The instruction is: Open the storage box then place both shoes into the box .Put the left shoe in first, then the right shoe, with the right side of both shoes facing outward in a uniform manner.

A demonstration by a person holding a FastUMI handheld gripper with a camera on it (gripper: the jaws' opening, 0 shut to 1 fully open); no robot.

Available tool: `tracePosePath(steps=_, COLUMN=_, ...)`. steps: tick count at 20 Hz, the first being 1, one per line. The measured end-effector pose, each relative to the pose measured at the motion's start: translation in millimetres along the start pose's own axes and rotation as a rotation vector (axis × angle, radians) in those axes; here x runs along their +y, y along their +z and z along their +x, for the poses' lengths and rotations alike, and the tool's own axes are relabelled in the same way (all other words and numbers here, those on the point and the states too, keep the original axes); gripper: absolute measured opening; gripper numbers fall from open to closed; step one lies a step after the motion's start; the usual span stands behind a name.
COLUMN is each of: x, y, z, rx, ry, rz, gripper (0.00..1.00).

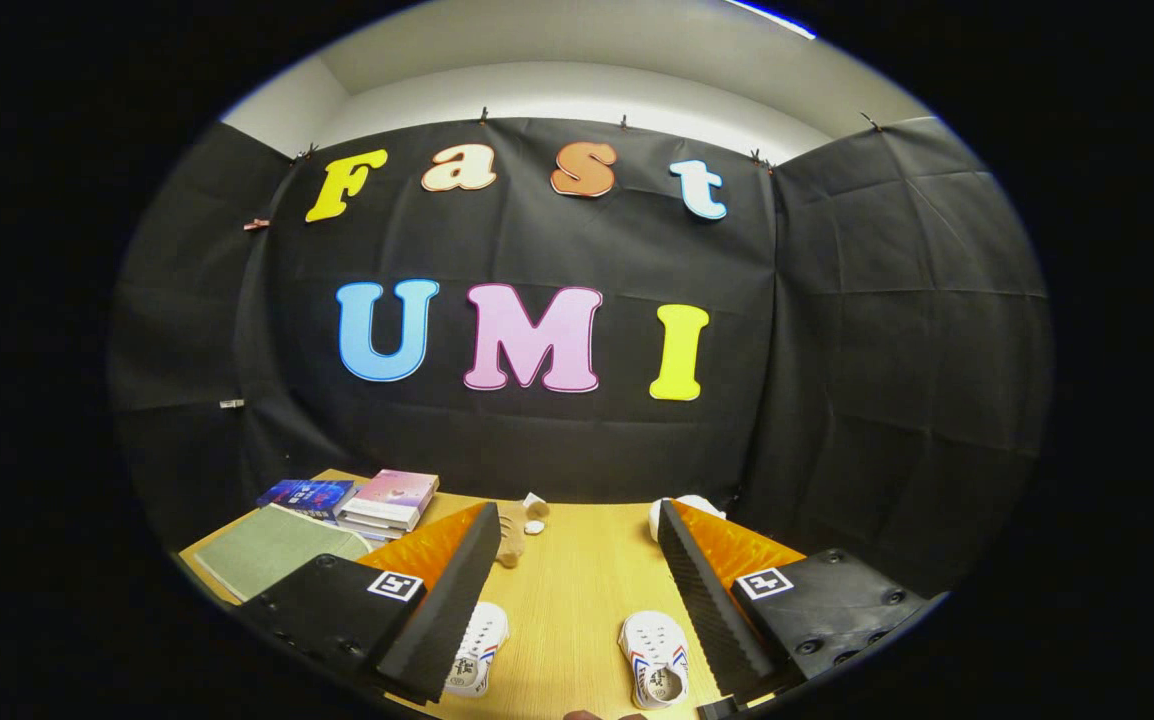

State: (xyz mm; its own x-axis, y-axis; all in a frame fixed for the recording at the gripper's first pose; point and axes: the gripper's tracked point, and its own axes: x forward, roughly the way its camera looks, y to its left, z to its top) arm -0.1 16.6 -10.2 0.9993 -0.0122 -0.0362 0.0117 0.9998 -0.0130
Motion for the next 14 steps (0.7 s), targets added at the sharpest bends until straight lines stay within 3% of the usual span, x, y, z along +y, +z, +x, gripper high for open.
tracePosePath(steps=8, x=13.6, y=-9.1, z=3.7, rx=0.033, ry=0.035, rz=0.023, gripper=0.97)
tracePosePath(steps=14, x=31.9, y=-36.4, z=28.2, rx=0.133, ry=0.095, rz=0.040, gripper=0.97)
